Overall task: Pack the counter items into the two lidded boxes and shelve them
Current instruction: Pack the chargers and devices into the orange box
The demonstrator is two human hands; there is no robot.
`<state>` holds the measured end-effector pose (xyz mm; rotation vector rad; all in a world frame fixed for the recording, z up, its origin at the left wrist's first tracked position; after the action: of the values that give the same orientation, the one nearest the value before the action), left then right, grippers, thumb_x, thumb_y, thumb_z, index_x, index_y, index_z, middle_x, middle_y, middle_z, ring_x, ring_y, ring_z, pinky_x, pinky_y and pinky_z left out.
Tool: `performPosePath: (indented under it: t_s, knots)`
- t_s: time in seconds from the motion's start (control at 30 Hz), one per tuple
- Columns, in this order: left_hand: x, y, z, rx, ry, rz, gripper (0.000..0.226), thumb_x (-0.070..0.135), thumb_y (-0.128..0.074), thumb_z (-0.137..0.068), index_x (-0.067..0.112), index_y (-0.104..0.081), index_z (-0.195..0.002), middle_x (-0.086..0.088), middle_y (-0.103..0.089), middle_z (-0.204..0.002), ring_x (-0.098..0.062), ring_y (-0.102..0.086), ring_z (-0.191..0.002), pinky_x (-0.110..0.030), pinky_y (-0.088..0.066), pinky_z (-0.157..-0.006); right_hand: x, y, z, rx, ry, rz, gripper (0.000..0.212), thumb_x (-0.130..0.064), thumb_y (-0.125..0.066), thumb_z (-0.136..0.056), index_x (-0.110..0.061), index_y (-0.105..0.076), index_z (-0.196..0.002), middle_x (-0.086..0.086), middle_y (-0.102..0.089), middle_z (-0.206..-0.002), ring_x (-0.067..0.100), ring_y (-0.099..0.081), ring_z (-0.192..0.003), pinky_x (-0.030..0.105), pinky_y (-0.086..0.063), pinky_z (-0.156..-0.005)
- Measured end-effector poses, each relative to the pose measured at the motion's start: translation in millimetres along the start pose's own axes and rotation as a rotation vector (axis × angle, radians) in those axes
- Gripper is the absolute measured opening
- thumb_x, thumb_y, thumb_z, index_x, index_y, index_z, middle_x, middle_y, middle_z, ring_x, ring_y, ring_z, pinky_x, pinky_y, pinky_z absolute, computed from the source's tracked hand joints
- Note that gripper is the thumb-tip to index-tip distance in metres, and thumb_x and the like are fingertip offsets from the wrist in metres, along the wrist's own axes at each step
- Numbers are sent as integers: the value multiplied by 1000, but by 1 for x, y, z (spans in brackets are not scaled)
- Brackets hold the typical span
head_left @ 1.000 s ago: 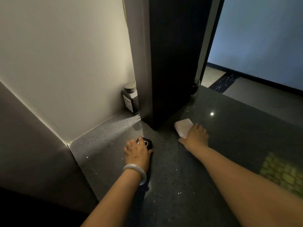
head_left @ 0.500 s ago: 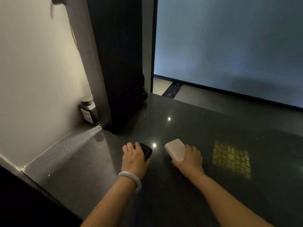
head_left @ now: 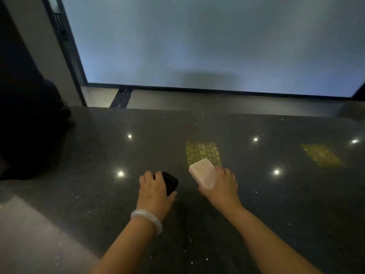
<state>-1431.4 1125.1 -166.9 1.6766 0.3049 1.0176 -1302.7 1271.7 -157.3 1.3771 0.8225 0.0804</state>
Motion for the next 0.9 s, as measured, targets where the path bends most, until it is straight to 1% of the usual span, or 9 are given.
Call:
performPosePath:
  t_s: [0.07, 0.2, 0.33, 0.47, 0.53, 0.6, 0.73, 0.8, 0.9]
  knots:
    - [33, -7, 6, -39, -61, -8, 65, 47, -66, -84, 17, -38, -134, -4, -40, -131, -21, -36, -122, -32, -38, -104, 30, 25, 9, 49, -29, -16, 83, -49, -77, -67, -20, -39, -134, 3, -46, -126, 24, -42, -117, 38, -37, -98]
    - [109, -25, 26, -97, -179, -1, 67, 46, -65, -85, 14, -37, -137, -5, -45, -132, -22, -40, -123, -32, -38, -104, 92, 82, 31, 142, -91, -9, 79, -51, -75, -64, -18, -45, -130, 4, -50, -121, 25, -45, -112, 38, -39, -95]
    - [197, -52, 63, -156, -301, 25, 67, 46, -66, -85, 13, -39, -136, -5, -45, -132, -22, -41, -124, -33, -39, -104, 167, 143, 65, 200, -175, 56, 79, -52, -75, -62, -18, -46, -127, 2, -52, -121, 24, -46, -115, 36, -37, -99]
    - [284, -83, 105, -224, -420, 39, 65, 46, -65, -85, 12, -40, -134, -6, -47, -132, -23, -42, -124, -35, -40, -104, 245, 205, 111, 262, -270, 124, 79, -54, -75, -64, -18, -44, -128, 1, -53, -120, 21, -46, -116, 36, -35, -102]
    - [322, -97, 127, -248, -490, 70, 64, 46, -65, -85, 13, -41, -135, -5, -47, -131, -21, -42, -124, -34, -40, -105, 280, 232, 139, 326, -316, 131, 79, -54, -75, -64, -18, -44, -127, 1, -53, -119, 20, -46, -115, 36, -36, -101]
    - [356, -112, 150, -276, -578, 89, 63, 47, -65, -85, 14, -41, -134, -4, -47, -130, -20, -42, -122, -33, -40, -104, 312, 256, 168, 388, -380, 119, 83, -54, -77, -64, -19, -42, -130, 0, -50, -121, 20, -45, -116, 36, -36, -101]
    - [414, -136, 193, -337, -771, 82, 63, 51, -62, -86, 15, -41, -133, -2, -46, -126, -17, -43, -119, -30, -42, -98, 362, 293, 223, 492, -508, 71, 89, -52, -77, -67, -23, -35, -140, -2, -44, -127, 19, -40, -118, 37, -34, -103]
    - [438, -145, 210, -352, -855, 77, 64, 53, -61, -86, 16, -41, -134, -2, -46, -127, -17, -42, -121, -29, -41, -99, 377, 305, 245, 530, -572, 58, 89, -51, -77, -68, -24, -34, -140, -2, -43, -128, 19, -39, -119, 36, -33, -103]
    - [476, -159, 236, -416, -978, 96, 64, 52, -62, -85, 16, -42, -134, -1, -46, -128, -17, -42, -121, -29, -40, -100, 398, 321, 280, 571, -692, 64, 87, -52, -76, -68, -26, -34, -140, -4, -43, -128, 19, -38, -120, 36, -34, -102]
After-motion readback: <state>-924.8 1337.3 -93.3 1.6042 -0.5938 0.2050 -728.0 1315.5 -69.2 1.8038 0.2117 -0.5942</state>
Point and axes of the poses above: each hand's wrist, its own z-axis away from the middle knuckle, its own y-axis out of the back of the hand, x = y × z, the point moved 1 cm from there along -z, towards the middle knuckle
